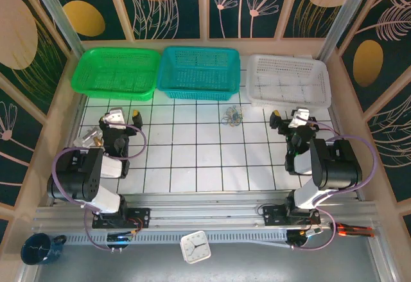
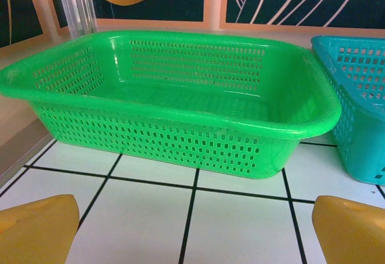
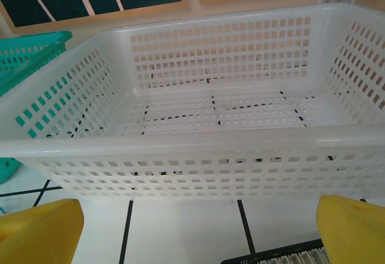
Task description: Untangle the cables
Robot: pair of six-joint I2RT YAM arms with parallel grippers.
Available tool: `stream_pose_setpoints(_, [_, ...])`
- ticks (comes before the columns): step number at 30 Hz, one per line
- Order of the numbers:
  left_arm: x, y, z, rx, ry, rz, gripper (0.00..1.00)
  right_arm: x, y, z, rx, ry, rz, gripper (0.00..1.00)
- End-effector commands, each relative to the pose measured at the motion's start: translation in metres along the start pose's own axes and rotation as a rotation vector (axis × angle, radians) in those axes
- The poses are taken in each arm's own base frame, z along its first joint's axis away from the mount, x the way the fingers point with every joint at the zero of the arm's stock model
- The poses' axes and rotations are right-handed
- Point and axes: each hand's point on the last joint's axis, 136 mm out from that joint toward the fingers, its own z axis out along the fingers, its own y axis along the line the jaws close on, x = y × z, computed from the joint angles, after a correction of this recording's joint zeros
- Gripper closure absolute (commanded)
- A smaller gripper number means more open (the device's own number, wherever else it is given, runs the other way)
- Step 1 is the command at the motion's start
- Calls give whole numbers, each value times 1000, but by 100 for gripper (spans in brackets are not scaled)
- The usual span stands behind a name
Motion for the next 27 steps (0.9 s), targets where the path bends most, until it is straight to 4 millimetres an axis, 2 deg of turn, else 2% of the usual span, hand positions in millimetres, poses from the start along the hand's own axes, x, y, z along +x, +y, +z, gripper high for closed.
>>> stream_pose_setpoints(1, [-7, 1, 1, 1, -24, -8, 1, -10, 3, 2, -13, -32, 8, 1])
stream_pose_setpoints(21, [-7, 2, 1, -3, -25, -10, 1, -10, 4, 2, -14, -32, 7, 1])
stream_pose_setpoints(27, [-9, 23, -2, -123, -43, -61, 1, -10, 4, 2, -15, -31, 8, 1])
